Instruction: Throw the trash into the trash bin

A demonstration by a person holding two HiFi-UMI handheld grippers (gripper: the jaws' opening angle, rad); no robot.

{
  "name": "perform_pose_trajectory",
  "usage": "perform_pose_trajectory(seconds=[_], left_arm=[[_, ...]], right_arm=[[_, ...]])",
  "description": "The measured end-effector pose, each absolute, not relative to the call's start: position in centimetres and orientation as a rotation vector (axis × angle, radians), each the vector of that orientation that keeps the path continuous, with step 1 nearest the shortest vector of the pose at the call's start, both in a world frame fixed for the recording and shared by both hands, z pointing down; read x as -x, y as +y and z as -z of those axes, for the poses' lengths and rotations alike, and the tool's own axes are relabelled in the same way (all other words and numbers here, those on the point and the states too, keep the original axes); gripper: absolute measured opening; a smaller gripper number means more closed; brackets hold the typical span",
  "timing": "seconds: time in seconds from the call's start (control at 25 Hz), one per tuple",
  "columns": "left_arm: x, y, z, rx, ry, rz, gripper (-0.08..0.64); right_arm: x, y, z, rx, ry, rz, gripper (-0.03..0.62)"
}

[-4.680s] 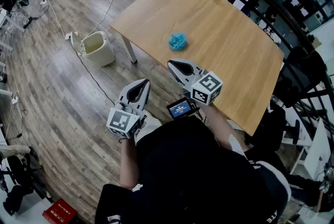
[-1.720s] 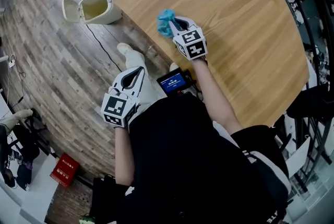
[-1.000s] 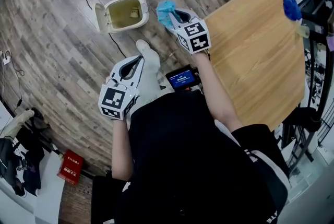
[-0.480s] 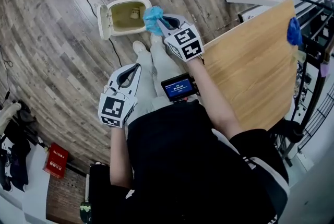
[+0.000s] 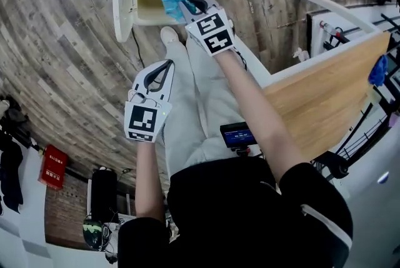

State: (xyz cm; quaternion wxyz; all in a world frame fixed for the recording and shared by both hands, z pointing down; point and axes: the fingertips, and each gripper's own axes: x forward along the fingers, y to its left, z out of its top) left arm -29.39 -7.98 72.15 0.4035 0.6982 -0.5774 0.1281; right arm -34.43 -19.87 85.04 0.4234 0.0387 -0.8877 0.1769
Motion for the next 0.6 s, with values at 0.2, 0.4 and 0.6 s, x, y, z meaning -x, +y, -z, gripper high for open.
perform_pose_trajectory(seconds=[0.2,0.4,0.6], left_arm=[[30.5,-8.9,-79.7,-1.738,-1.448,-0.356,0.008],[30.3,-7.9,-82.3,-1.674,-1.465,-0.347,0.008],[29.5,-7.7,-82.2,-1.673,-1.461,-0.339,0.008]], right_arm=[[35.9,-19.8,-94.2,-0.166,-2.188,-0.504,0.018],[35.4,-18.1,-97.2,-0.132,-2.128,-0.612,0.19],[33.8,-18.9,-95.8,-0.167,-2.121,-0.641,0.19]])
